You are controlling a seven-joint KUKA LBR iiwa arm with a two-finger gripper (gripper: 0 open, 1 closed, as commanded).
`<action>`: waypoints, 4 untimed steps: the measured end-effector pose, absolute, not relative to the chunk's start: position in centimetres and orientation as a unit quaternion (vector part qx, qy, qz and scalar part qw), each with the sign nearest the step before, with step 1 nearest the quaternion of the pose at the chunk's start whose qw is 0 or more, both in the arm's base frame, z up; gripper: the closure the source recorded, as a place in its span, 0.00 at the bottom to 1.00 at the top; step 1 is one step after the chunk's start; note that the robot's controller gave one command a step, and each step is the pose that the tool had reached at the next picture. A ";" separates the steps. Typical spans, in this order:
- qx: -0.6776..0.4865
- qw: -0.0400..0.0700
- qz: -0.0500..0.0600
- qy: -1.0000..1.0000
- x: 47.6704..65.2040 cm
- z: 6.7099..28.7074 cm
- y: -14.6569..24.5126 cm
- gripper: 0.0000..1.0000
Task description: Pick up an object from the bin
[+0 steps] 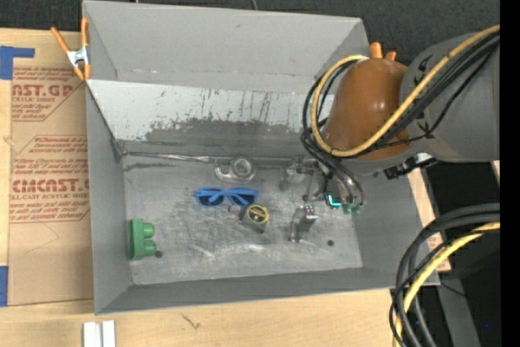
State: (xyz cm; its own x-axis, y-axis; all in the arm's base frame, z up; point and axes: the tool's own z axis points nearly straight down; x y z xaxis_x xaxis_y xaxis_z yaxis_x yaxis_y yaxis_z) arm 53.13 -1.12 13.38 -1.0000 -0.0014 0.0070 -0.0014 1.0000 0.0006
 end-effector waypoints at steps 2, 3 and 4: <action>-0.010 -0.011 0.001 -1.000 60.0 8.7 9.2 0.00; 0.043 -0.017 0.002 -0.999 59.9 8.1 9.2 0.00; 0.044 -0.023 -0.001 -0.999 60.2 8.5 9.5 1.00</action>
Offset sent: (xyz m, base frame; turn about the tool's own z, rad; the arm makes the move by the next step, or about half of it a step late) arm 0.0603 0.0291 -0.0407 0.0238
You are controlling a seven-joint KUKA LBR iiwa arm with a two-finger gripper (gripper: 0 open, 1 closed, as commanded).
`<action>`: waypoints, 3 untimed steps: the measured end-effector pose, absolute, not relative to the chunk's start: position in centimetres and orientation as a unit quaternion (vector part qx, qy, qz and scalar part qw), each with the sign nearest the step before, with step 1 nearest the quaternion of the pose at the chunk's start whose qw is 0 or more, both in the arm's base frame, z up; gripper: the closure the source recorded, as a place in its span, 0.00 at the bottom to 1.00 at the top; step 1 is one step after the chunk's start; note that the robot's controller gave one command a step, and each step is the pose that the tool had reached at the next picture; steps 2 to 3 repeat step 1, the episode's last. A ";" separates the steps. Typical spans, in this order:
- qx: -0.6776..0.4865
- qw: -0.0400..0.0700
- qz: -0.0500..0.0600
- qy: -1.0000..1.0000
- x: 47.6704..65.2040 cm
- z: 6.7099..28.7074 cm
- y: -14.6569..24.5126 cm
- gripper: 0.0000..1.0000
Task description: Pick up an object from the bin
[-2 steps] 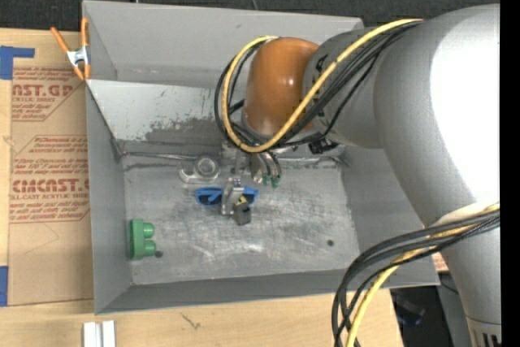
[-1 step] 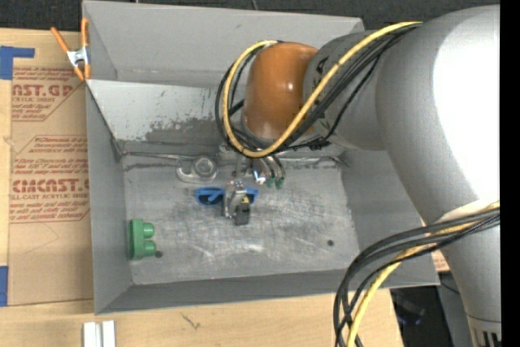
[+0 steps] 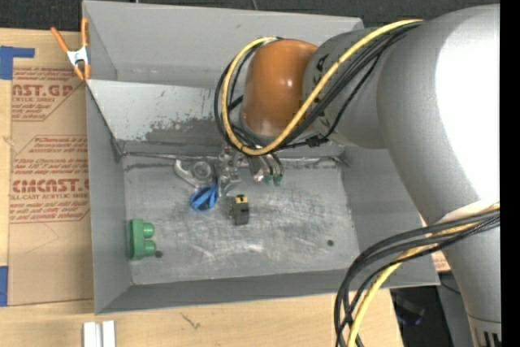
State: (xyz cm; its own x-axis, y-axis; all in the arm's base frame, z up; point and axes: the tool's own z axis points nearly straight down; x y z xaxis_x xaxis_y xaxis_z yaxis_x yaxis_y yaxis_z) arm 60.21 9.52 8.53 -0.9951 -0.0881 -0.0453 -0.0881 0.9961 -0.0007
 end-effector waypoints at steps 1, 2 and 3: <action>0.030 0.005 0.001 1.000 58.6 21.9 9.6 1.00; 0.030 0.005 0.001 1.000 58.6 21.9 9.6 1.00; 0.030 0.005 0.001 1.000 58.6 21.9 9.6 1.00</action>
Offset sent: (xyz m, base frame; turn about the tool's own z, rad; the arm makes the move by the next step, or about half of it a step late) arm -0.0178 0.0003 0.1285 0.1491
